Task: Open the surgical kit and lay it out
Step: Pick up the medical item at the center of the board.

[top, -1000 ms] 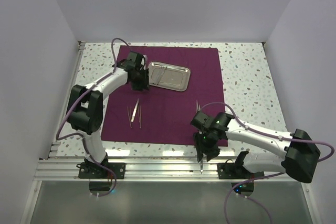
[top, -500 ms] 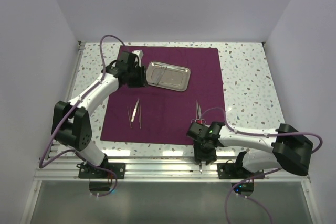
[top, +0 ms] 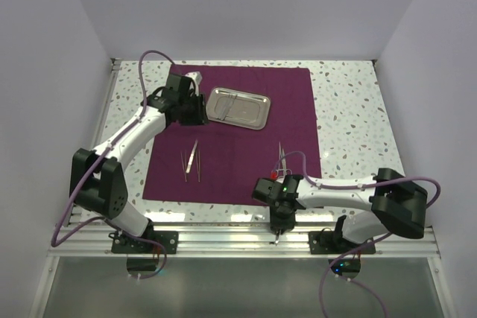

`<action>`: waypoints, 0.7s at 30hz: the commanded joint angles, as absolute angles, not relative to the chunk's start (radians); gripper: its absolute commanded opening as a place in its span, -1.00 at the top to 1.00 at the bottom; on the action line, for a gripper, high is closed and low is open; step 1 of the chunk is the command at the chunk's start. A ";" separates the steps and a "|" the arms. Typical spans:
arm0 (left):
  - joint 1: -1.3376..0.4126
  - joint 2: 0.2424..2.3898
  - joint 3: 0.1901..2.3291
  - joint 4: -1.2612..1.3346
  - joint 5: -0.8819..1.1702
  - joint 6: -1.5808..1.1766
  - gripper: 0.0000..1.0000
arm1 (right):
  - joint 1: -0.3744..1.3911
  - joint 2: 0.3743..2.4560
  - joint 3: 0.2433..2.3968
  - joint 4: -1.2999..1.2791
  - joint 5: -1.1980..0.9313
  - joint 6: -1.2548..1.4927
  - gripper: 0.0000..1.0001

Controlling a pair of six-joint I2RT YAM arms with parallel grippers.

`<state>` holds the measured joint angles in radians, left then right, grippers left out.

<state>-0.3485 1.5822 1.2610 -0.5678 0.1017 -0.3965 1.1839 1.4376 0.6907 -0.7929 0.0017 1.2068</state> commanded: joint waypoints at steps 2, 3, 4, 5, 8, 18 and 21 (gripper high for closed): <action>-0.351 1.520 1.232 -0.574 0.107 -0.365 0.09 | 1.206 1.571 0.564 -0.601 0.159 1.296 0.50; -0.351 1.519 1.227 -0.572 0.106 -0.365 0.10 | 1.204 1.601 0.568 -0.604 0.175 1.287 0.54; -0.351 1.517 1.220 -0.572 0.106 -0.364 0.09 | 1.204 1.621 0.571 -0.604 0.181 1.282 0.59; -0.351 1.516 1.218 -0.572 0.106 -0.364 0.10 | 1.204 1.643 0.574 -0.600 0.181 1.278 0.73; -0.351 1.517 1.210 -0.571 0.100 -0.362 0.10 | 1.204 1.713 0.586 -0.552 0.170 1.250 1.00; -0.353 1.532 1.239 -0.591 0.072 -0.364 0.11 | 1.201 1.425 0.966 -1.050 0.399 1.174 1.00; -0.351 1.539 1.255 -0.591 0.071 -0.373 0.12 | 1.165 1.388 1.111 -1.211 0.492 1.129 1.00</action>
